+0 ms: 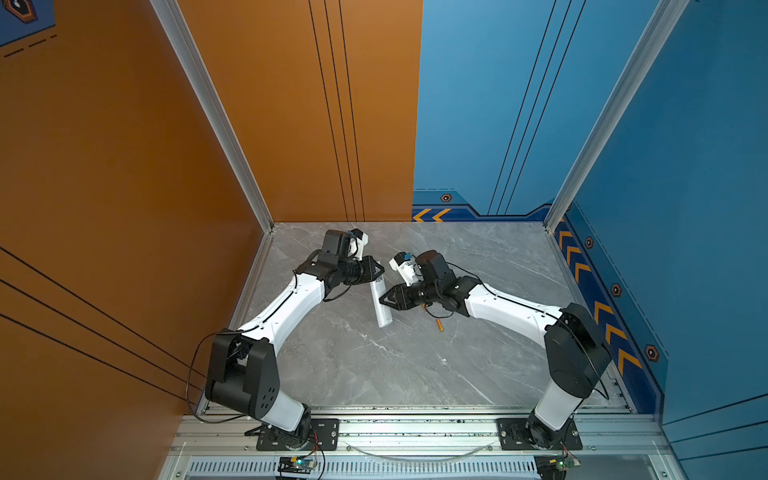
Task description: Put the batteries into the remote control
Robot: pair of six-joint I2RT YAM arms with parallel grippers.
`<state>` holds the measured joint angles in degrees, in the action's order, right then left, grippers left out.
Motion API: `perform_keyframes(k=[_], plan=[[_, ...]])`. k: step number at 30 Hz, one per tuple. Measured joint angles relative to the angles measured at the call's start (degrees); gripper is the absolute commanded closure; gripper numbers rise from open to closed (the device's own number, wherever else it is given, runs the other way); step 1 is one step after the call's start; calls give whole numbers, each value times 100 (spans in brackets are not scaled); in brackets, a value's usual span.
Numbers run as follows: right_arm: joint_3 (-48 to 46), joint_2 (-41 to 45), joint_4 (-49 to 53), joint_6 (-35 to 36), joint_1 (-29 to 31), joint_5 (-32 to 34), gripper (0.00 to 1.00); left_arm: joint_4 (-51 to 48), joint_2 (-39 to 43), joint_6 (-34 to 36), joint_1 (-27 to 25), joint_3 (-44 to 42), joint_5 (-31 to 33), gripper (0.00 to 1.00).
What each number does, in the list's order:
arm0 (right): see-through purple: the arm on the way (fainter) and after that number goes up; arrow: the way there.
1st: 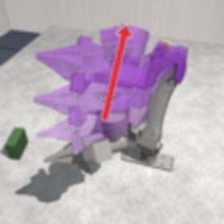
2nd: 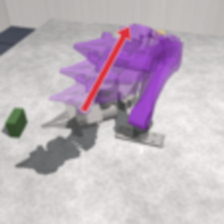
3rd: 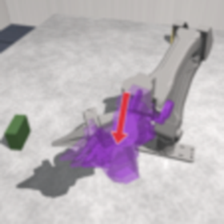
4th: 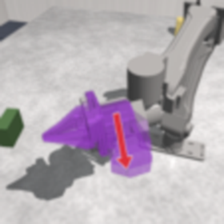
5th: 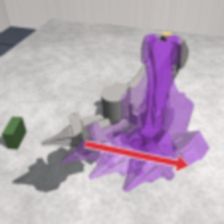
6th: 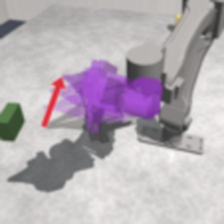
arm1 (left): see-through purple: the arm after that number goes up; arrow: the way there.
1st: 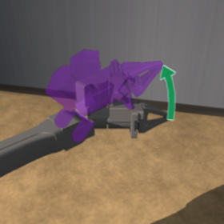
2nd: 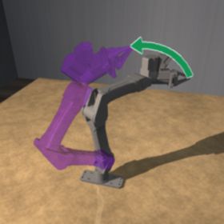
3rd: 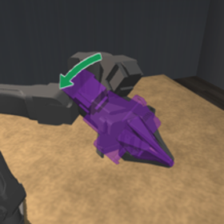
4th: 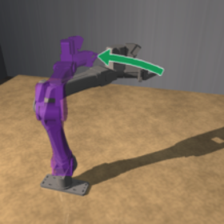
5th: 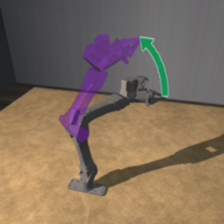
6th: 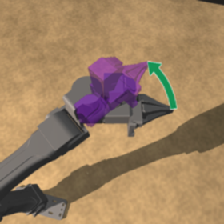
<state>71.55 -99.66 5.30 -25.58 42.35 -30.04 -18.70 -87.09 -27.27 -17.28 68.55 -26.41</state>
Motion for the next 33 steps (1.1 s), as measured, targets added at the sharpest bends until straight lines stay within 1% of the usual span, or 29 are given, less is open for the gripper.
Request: perform_keyframes(k=[33], plan=[[-15,0,0,0,-4,-87,74,-2,0,2,15,-2,2,100]])
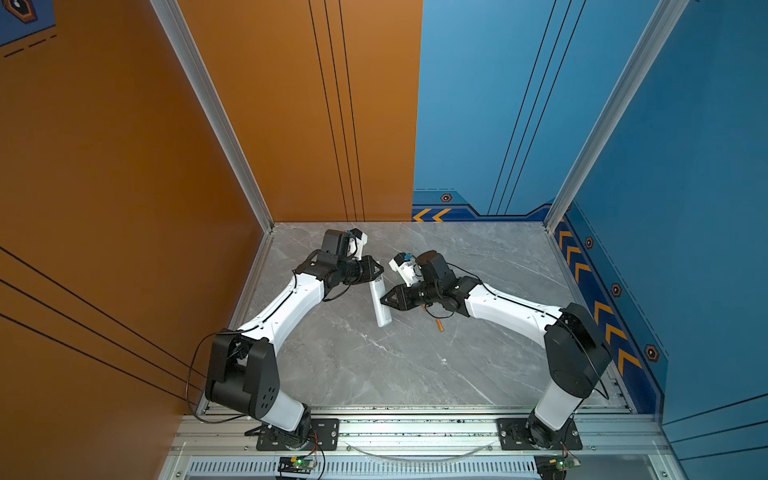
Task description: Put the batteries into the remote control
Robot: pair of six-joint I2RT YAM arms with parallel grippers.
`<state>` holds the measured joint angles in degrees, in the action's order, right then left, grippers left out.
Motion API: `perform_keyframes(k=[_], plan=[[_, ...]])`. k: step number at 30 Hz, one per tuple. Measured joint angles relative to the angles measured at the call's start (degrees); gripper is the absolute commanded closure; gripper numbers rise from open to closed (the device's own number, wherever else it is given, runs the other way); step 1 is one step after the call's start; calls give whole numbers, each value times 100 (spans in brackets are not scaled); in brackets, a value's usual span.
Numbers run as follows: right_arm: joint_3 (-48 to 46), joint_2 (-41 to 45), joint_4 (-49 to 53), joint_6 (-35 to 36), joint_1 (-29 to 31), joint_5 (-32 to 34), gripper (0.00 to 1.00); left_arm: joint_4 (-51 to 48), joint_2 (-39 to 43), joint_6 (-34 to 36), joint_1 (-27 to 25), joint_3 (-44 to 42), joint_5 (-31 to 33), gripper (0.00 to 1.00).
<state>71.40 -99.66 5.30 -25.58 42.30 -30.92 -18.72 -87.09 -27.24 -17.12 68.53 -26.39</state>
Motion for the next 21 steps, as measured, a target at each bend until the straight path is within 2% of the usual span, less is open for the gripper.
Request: perform_keyframes(k=[21], plan=[[0,0,0,0,-28,-39,80,2,0,-2,0,0,-2,100]])
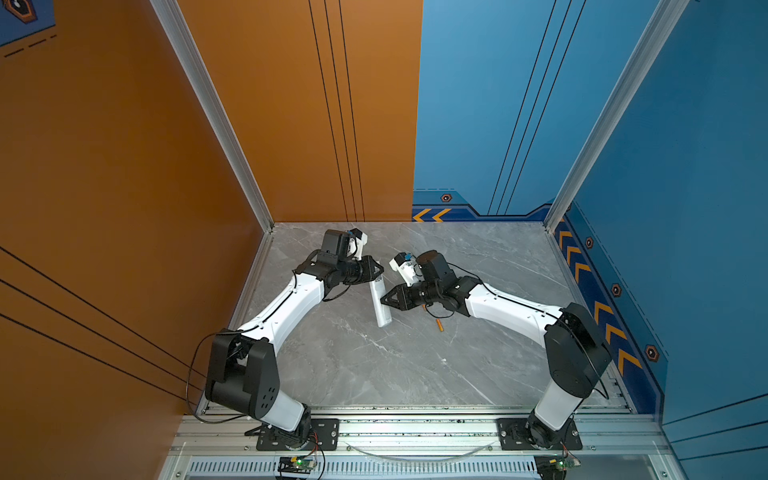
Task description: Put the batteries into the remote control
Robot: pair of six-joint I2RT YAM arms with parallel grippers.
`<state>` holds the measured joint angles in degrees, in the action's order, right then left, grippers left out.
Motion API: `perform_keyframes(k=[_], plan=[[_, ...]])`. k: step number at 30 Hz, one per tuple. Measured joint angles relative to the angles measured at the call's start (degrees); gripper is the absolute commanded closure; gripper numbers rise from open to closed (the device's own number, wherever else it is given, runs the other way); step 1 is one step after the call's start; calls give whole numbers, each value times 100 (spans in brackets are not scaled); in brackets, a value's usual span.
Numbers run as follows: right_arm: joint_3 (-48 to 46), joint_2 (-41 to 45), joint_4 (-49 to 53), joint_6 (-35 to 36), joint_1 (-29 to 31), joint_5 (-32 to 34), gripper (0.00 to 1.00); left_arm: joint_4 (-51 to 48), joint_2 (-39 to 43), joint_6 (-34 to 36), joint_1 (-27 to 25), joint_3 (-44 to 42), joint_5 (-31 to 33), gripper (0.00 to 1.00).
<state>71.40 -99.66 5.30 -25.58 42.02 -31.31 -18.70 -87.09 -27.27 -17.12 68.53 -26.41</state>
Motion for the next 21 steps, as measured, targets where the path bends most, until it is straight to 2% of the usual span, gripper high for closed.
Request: perform_keyframes(k=[21], plan=[[-92,184,9,24,2,111,83,0,-2,4,22,2,-39,100]])
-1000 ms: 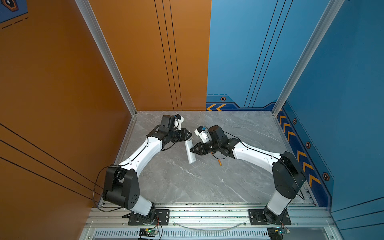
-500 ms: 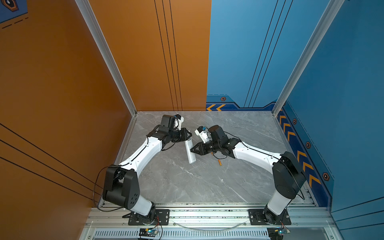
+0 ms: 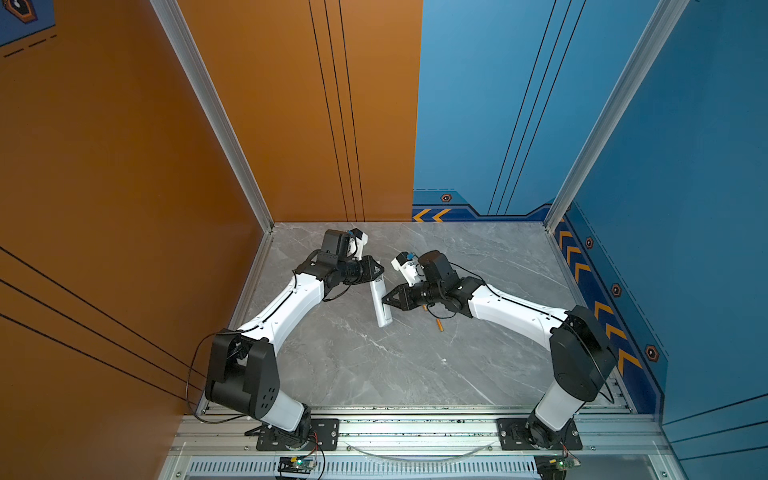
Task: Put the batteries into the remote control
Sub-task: 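Draw the right gripper away from the remote, pulling the battery cover off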
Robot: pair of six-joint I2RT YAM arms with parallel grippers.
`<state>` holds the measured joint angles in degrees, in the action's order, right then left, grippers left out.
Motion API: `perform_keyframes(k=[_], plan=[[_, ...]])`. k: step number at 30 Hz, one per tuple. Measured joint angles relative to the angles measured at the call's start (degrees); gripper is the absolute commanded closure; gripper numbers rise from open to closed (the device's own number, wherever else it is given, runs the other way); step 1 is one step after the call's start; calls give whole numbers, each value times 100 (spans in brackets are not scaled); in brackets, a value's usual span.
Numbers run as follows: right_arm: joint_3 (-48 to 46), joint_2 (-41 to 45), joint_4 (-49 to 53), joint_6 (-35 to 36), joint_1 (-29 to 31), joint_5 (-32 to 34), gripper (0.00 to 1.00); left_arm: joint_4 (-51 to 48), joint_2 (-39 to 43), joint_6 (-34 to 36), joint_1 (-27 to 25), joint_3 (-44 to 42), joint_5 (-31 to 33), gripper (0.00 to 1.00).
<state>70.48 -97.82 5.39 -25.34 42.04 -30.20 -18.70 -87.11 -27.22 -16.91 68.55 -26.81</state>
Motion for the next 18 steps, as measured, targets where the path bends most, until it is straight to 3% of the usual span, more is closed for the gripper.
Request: perform_keyframes(k=[18], plan=[[-44,295,55,101,-7,127,83,0,-63,37,114,0,0,100]])
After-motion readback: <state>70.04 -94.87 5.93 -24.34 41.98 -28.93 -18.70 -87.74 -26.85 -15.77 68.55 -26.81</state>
